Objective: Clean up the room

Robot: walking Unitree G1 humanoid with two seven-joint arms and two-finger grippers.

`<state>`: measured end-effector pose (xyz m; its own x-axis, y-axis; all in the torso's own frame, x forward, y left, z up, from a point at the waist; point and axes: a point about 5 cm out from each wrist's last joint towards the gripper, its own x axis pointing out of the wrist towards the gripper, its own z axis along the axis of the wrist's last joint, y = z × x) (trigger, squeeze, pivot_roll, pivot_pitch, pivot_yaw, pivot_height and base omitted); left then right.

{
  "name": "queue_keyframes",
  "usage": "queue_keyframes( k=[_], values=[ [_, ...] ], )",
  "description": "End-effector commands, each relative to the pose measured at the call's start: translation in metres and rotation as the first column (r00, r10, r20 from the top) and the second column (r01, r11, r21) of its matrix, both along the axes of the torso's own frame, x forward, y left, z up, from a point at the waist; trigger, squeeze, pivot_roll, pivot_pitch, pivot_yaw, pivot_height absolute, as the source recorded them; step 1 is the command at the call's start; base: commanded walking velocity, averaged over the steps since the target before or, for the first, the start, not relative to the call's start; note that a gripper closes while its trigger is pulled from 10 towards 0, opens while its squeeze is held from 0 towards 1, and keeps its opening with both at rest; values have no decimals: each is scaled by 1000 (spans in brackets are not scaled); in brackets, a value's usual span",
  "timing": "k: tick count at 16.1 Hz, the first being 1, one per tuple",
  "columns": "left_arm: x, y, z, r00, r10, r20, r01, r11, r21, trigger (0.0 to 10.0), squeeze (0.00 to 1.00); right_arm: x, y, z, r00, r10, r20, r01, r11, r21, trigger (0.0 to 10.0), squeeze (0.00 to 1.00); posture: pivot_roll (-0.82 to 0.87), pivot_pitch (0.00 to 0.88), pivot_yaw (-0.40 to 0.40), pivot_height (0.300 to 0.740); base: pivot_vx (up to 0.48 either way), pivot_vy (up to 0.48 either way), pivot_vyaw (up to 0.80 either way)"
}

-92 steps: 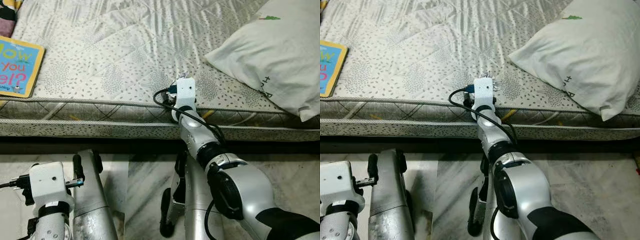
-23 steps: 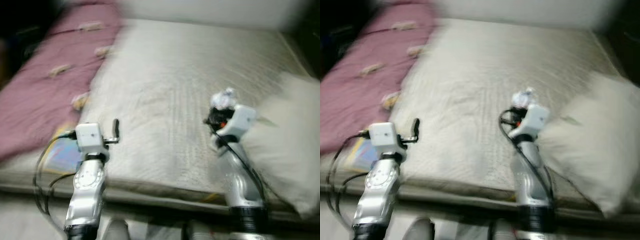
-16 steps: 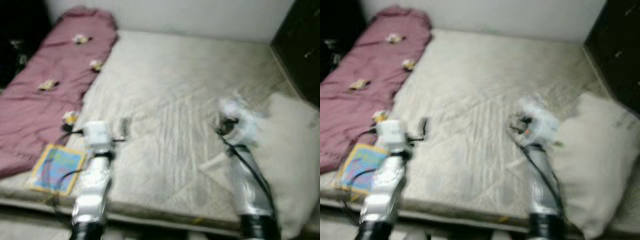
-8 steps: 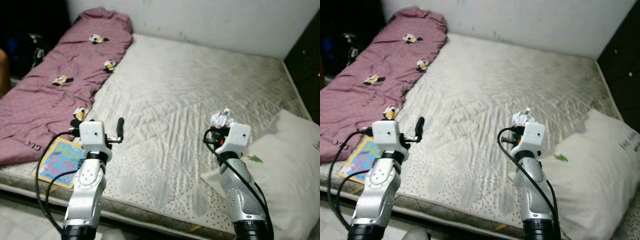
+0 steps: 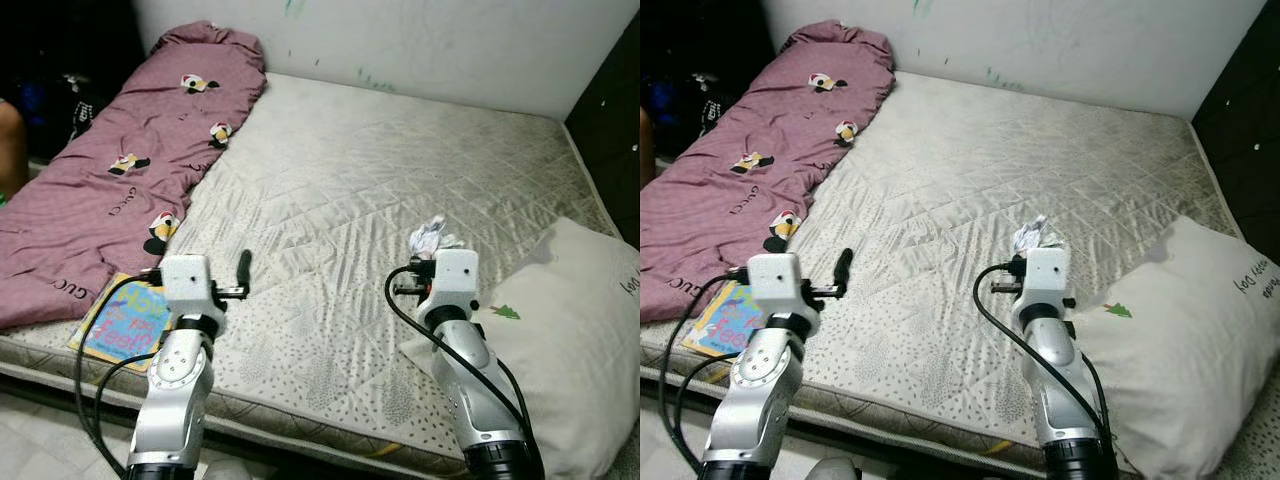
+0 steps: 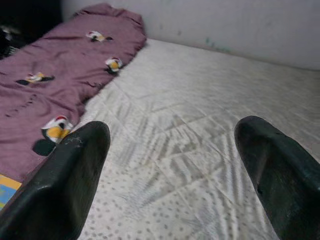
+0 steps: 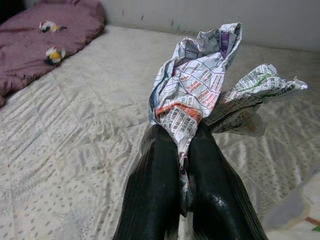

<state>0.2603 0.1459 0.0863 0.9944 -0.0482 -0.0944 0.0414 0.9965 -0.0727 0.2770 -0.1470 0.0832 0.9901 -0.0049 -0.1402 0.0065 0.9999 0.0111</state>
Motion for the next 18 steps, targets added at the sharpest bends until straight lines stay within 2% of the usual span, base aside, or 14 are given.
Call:
queue_keyframes(
  k=[1,3,8,11,14,17,18],
  values=[
    [0,-3,0,1000,-23,-5,23,1000,-3,10000,0,2,-6,6,999,-24,38,23,999,23,10000,0,-20,0,-32,740,0,0,0],
    [-1,-1,-1,1000,-23,-9,23,1000,1,10000,0,5,-8,13,998,-14,67,14,1000,7,10000,0,-24,0,-33,740,0,0,0],
    [3,-8,4,1000,-29,4,29,999,-26,10000,0,9,-13,13,997,-35,66,33,999,37,10000,0,-26,0,-41,740,0,0,0],
    [0,-14,0,998,-60,-4,60,998,-33,10000,0,8,-10,10,998,-24,52,21,999,47,10000,0,-29,0,-45,740,0,386,-665],
    [2,-9,0,999,-32,-11,31,999,-29,10000,0,9,-8,9,999,-26,44,24,998,58,10000,0,-31,0,-46,740,0,416,0],
    [1,-11,0,999,-39,-7,39,999,-25,10000,0,16,-14,15,997,-42,62,39,998,52,10000,0,-32,0,-48,740,0,390,0],
    [2,-11,0,999,-38,-6,38,999,-26,10000,0,18,-16,16,997,-56,53,52,996,77,10000,0,-31,0,-48,740,0,401,0]
  ],
)
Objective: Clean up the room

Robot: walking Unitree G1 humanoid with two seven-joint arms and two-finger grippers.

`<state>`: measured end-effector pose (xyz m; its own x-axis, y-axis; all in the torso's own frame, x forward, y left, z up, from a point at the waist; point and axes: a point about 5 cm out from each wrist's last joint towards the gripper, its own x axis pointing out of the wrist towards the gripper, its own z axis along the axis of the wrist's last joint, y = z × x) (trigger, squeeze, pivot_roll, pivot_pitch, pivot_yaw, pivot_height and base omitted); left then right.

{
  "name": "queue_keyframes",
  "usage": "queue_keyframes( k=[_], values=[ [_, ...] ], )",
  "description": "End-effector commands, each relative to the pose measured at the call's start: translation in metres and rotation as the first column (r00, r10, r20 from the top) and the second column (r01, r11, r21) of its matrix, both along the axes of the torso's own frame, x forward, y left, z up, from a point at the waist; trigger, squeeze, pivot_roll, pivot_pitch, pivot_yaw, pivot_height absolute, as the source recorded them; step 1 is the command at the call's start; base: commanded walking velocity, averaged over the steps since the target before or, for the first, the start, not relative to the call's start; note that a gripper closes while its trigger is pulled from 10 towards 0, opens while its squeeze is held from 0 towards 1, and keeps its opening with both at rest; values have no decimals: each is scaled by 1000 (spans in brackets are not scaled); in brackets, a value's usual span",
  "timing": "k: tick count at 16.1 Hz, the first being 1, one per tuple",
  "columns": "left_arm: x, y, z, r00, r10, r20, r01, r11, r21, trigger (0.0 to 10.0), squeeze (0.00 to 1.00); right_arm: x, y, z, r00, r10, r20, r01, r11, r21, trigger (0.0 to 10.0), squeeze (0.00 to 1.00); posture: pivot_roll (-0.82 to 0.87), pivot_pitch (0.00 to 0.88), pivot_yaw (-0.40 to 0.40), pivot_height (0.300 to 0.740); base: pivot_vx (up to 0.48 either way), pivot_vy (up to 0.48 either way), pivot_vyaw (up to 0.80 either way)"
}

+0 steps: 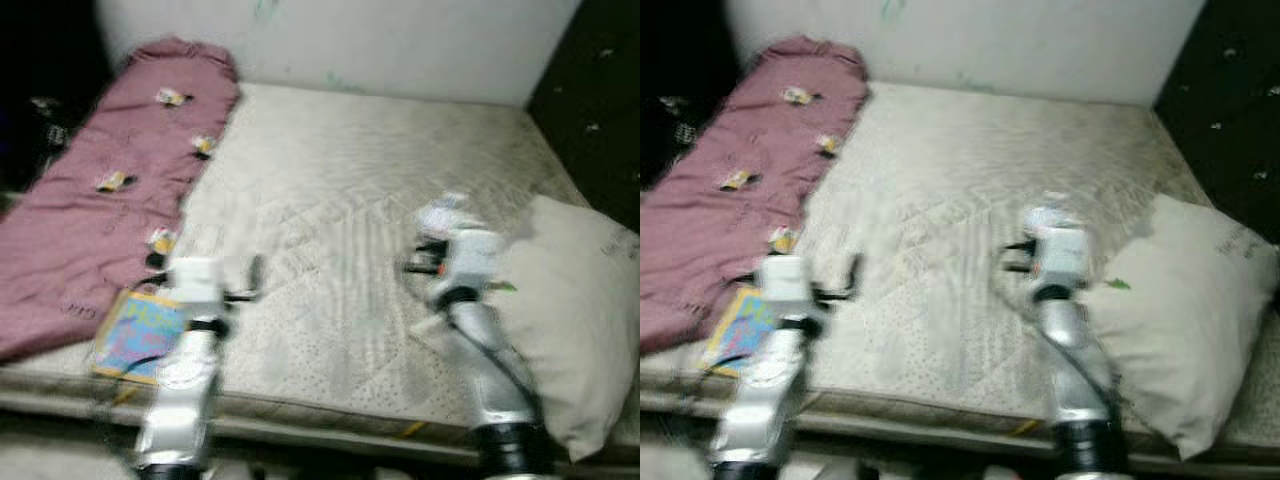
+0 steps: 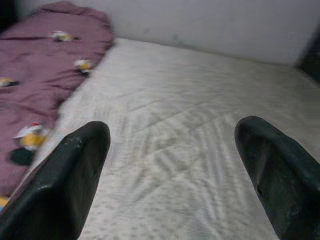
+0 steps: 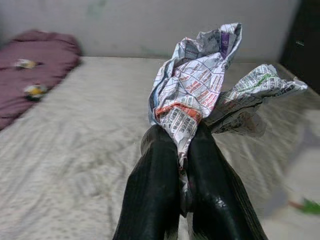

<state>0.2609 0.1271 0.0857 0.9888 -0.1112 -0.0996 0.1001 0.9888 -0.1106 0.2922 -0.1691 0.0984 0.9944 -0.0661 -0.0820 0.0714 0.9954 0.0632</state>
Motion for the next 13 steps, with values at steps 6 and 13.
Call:
queue_keyframes(
  k=[6,13],
  values=[
    [2,9,0,999,36,-3,-36,999,12,10000,0,3,10,-1,999,32,-14,-31,999,24,10000,0,-32,0,-50,740,0,441,0],
    [3,8,0,999,39,-8,-39,999,13,10000,0,1,13,-8,998,43,-52,-42,999,29,10000,0,-32,0,-58,740,0,480,-421]
  ],
)
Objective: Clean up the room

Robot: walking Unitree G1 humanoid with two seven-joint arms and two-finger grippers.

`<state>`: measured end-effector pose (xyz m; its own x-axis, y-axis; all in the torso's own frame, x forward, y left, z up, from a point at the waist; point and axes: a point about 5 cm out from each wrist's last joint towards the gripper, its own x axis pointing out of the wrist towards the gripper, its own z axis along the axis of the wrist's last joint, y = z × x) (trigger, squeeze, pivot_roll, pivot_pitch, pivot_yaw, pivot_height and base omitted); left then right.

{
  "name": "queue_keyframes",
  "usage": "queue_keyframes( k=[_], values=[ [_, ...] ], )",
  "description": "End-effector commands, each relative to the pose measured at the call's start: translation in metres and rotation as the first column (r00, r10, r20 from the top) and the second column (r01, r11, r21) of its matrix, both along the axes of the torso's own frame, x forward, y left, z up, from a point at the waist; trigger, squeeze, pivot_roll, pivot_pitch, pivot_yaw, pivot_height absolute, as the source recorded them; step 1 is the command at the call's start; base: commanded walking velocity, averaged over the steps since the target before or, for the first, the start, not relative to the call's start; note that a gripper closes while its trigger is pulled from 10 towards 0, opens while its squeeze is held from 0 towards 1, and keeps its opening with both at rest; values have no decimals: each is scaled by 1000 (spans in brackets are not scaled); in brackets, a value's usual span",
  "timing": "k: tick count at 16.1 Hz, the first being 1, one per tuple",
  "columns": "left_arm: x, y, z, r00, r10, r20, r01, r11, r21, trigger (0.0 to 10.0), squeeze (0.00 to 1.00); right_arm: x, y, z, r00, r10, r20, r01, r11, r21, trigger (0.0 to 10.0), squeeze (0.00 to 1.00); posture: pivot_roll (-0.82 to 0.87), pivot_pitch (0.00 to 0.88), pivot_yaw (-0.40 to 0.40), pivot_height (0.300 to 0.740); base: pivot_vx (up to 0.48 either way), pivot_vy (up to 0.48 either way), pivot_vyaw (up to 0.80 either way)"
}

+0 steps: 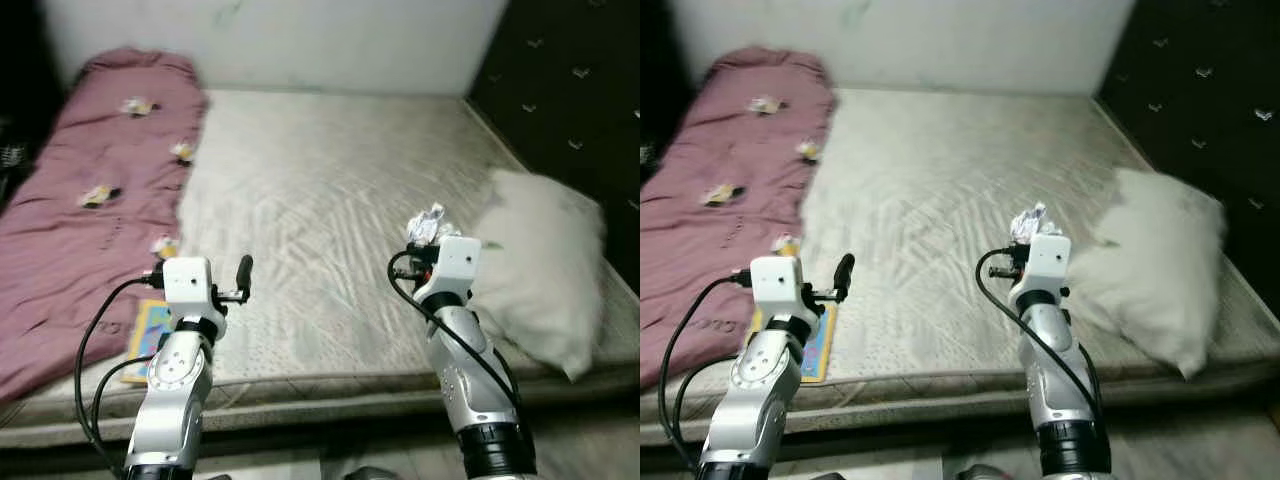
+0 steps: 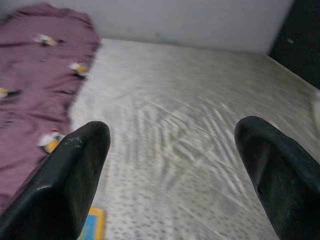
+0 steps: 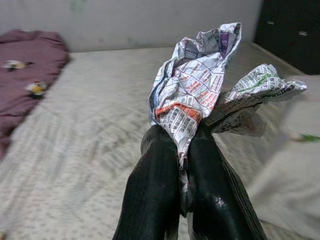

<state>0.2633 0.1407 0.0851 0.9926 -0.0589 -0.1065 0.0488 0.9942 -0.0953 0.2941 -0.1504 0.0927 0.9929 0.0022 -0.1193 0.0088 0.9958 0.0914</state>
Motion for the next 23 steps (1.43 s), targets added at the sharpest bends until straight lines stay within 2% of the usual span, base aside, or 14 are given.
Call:
queue_keyframes(
  k=[1,5,11,15,16,18,19,21,23],
  values=[
    [0,-5,0,1000,-11,-3,11,1000,-4,10000,0,-1,-6,-3,1000,-21,-21,21,1000,-6,10000,0,-32,0,-58,740,0,480,-500],
    [2,-5,2,1000,-16,2,16,1000,-2,10000,0,0,-2,-5,999,-13,-34,13,1000,-5,10000,0,-32,0,-55,740,0,306,0],
    [3,-7,1,1000,-17,-3,17,1000,-6,10000,0,4,-1,-3,1000,-2,-26,1,1000,-14,10000,0,-38,0,-51,740,0,480,0],
    [3,-6,1,1000,-13,-8,12,1000,-5,10000,0,3,5,-2,1000,22,-16,-22,1000,-3,10000,0,-39,0,-52,740,0,480,0],
    [3,-7,0,1000,-12,-9,12,1000,-4,10000,0,3,7,-1,999,39,-9,-40,999,-28,10000,0,-38,0,-51,740,0,480,0],
    [4,-6,0,1000,-11,-8,11,1000,0,10000,0,2,10,-1,998,60,-4,-60,998,-34,10000,0,-38,0,-48,740,0,480,519],
    [4,-6,0,1000,-10,-7,10,1000,2,10000,0,2,10,-1,998,67,1,-66,995,-70,10000,0,-39,0,-48,740,0,480,0],
    [4,-5,0,1000,-4,-8,5,1000,5,10000,0,2,11,-1,998,66,0,-66,996,-60,10000,0,-39,0,-44,740,0,480,0],
    [3,-5,0,1000,-9,-9,9,1000,10,10000,0,2,14,-1,996,85,3,-85,995,-49,10000,0,-37,0,-44,740,0,480,800]
  ],
)
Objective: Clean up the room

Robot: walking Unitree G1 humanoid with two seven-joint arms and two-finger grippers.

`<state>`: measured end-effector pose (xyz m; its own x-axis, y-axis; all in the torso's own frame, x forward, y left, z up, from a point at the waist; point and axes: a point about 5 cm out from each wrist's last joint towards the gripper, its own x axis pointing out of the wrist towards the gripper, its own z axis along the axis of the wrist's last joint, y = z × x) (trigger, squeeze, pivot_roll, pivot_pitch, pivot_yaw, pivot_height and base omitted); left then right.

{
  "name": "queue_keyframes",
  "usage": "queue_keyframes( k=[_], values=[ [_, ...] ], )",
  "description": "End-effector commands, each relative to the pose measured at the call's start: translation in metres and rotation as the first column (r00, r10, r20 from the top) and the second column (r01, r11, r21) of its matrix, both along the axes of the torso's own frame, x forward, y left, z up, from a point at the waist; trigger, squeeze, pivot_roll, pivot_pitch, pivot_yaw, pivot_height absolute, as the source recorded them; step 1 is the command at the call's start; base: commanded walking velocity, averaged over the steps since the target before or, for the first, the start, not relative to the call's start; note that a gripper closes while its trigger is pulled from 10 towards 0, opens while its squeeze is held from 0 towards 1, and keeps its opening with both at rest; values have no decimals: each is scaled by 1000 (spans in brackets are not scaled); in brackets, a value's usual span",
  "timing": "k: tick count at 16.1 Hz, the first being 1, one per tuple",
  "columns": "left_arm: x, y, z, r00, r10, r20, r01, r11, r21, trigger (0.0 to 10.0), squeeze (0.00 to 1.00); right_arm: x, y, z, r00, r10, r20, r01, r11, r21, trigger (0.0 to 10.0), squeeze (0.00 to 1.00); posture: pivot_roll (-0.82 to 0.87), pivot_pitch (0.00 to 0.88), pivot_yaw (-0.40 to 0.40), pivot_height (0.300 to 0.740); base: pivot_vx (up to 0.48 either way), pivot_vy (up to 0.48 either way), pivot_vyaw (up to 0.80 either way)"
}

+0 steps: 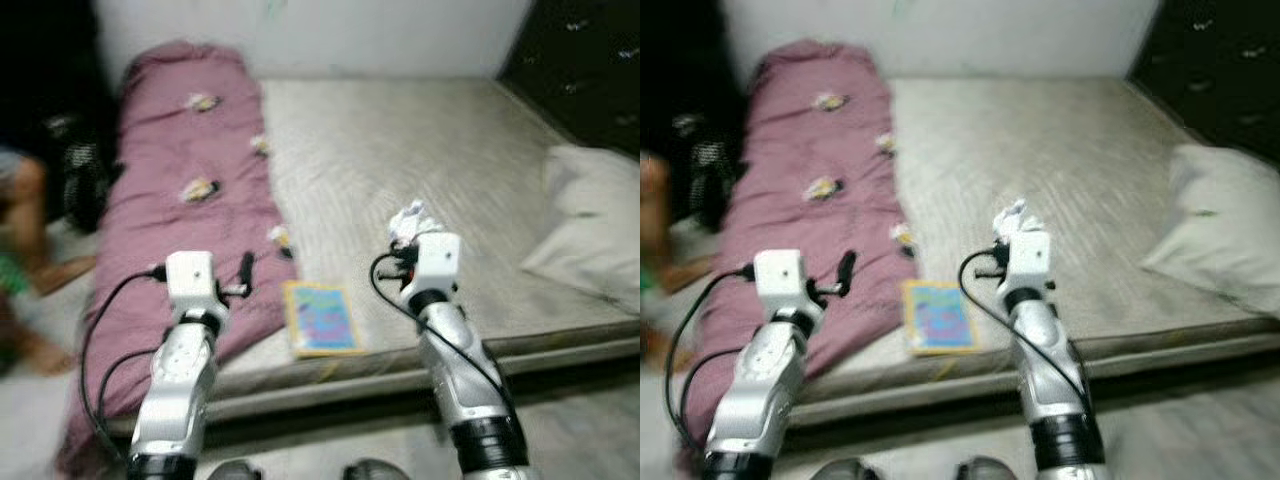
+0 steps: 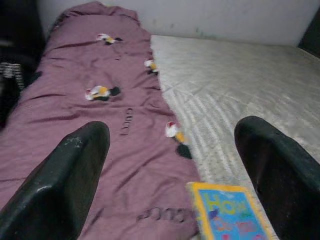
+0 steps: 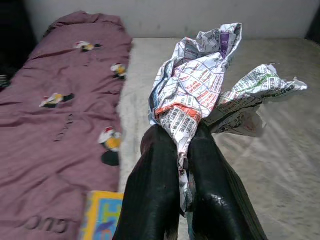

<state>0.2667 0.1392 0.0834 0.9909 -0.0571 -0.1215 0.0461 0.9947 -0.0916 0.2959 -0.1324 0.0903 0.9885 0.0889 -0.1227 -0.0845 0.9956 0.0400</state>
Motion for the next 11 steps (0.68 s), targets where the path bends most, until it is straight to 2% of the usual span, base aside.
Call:
queue_keyframes(
  k=[1,5,11],
  values=[
    [0,-4,2,1000,-11,6,11,1000,6,10000,0,0,-2,2,1000,10,10,-10,1000,9,10000,0,-37,0,-44,740,0,480,800],
    [0,-4,2,1000,-8,8,7,1000,5,10000,0,-3,10,5,996,79,30,-80,997,20,10000,0,-33,0,-50,740,0,457,800],
    [0,-5,3,1000,-5,20,5,1000,4,10000,0,-2,8,4,996,82,22,-82,997,4,10000,0,-31,0,-57,740,0,0,800]
  ],
)
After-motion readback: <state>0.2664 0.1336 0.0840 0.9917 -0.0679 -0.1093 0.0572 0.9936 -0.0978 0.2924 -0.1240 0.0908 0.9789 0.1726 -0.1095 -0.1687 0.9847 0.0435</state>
